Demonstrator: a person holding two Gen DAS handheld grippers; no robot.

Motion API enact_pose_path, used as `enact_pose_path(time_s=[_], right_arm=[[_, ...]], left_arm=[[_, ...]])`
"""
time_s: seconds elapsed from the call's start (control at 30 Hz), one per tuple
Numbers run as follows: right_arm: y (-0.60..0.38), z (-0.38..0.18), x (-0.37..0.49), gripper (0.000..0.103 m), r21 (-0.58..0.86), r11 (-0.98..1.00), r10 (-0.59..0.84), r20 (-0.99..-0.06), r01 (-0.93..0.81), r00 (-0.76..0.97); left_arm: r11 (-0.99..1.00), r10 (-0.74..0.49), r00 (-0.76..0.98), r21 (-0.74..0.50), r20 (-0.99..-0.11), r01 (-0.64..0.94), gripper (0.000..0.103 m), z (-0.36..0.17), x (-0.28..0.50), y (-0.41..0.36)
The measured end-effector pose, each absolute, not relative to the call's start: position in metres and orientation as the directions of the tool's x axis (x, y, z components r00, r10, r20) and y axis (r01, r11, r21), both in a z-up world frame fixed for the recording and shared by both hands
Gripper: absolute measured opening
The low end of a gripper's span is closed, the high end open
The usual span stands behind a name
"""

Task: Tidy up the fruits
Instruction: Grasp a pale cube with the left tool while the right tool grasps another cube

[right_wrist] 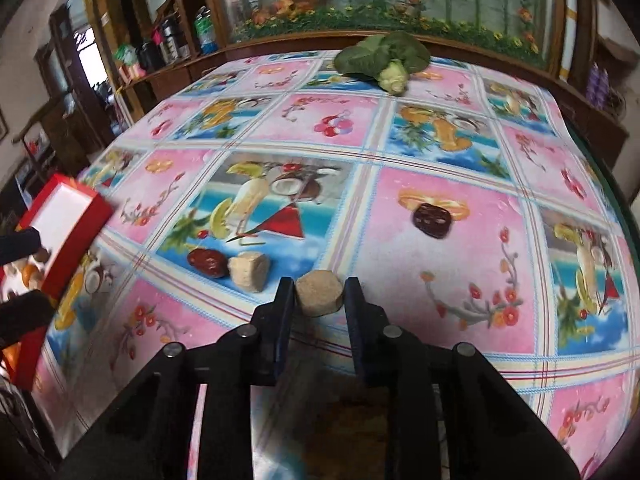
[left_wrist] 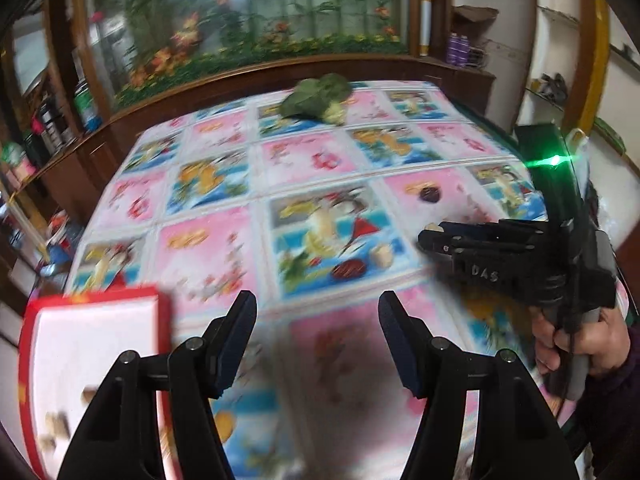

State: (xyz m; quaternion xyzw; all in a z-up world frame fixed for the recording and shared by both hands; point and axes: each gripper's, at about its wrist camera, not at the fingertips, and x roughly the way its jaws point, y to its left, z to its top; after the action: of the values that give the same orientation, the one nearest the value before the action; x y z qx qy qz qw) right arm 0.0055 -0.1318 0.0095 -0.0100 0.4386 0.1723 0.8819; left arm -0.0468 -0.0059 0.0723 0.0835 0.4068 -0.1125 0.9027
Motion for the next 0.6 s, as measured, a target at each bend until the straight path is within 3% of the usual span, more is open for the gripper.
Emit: enact_pose_path(time_s=[0.23,0.33,0.53,0.6], right_arm=[[-0.201,0.012,0.014,0.027,0.333,0.94,0.315,-0.768,-0.072,0.557],[-0.216,0.018,0.01,0.027,0.379,0.925,0.33,-0.743,-0.041,0.582],[-0.217,0.023,0.009,0.027,0.427,0.902,0.376,-0.719,-0.054,0.585],[-0.217,0.023,0.011,0.027,0.436,0.898,0.384,-0.717,-0.055,0.581]], left_arm=[[0.886,-0.258,0.625,0.078,-0.737,0.458,0.063,0.057,-0.013,-0.052],[0.863,-0.244,0.615,0.121,-0.75,0.49,0.063,0.049,-0.003,-0.065],[0.86,-0.232,0.551,0.096,-0.802,0.501,0.043,0.025,0.013,-0.073],[0.863,-0.23,0.541,0.087,-0.809,0.497,0.041,0.019,0.014,-0.073]])
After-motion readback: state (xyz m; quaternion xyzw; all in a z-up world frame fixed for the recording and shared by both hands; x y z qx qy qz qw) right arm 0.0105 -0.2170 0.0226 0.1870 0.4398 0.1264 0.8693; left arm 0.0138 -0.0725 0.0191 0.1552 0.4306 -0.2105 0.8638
